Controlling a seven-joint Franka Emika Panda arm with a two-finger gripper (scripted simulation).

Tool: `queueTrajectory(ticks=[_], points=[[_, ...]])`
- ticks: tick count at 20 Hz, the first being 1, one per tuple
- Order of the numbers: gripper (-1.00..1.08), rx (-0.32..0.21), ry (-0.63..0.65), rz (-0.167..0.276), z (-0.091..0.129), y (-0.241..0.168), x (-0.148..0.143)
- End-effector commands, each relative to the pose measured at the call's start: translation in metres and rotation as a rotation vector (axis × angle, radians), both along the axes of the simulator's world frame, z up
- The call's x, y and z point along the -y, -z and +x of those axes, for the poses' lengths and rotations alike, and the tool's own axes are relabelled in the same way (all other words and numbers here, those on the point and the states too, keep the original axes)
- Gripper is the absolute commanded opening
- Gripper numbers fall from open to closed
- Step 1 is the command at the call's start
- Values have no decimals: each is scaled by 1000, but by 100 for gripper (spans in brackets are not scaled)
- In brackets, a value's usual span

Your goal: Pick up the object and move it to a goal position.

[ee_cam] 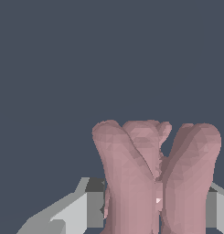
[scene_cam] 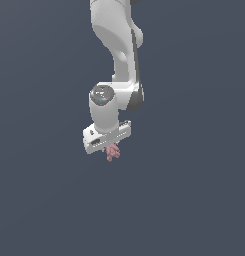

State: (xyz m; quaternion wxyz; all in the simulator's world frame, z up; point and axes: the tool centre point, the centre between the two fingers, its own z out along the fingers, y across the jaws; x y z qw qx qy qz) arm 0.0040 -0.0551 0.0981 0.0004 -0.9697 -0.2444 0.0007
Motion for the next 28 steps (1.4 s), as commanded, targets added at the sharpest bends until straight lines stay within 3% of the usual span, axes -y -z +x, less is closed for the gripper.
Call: queueTrajectory(ticks=[1, 17, 28], points=[[-100, 2, 0, 0, 0, -19, 7], [-100, 2, 0, 1, -2, -176, 64], [-100, 2, 0, 0, 1, -221, 82]])
